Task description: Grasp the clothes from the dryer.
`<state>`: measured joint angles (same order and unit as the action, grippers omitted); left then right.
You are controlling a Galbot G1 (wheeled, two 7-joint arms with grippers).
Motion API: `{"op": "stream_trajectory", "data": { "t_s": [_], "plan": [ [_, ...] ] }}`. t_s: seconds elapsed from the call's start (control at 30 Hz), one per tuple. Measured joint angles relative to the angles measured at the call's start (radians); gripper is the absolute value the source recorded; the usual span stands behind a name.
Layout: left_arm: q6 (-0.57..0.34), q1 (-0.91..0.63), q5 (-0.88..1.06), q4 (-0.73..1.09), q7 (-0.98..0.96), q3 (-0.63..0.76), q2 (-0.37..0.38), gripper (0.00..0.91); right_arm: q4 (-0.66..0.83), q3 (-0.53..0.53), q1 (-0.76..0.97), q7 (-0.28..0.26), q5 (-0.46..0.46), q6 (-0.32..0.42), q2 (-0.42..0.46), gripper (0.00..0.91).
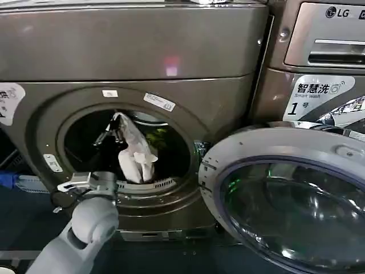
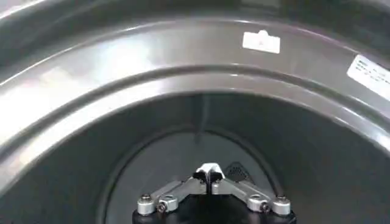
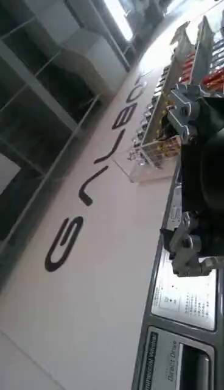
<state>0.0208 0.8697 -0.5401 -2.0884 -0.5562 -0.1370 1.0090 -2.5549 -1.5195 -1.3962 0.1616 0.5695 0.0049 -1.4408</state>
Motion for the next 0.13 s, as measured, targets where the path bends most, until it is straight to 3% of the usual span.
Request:
{"op": "stream_trajectory", "data": {
  "t_s": [0.13],
  "plan": [
    [0.003, 0.004, 0.000, -0.001, -0.001, 0.000, 0.000, 0.000, 0.000, 0.000, 0.000, 0.000, 0.000, -0.001, 0.000, 0.907]
  ]
}}
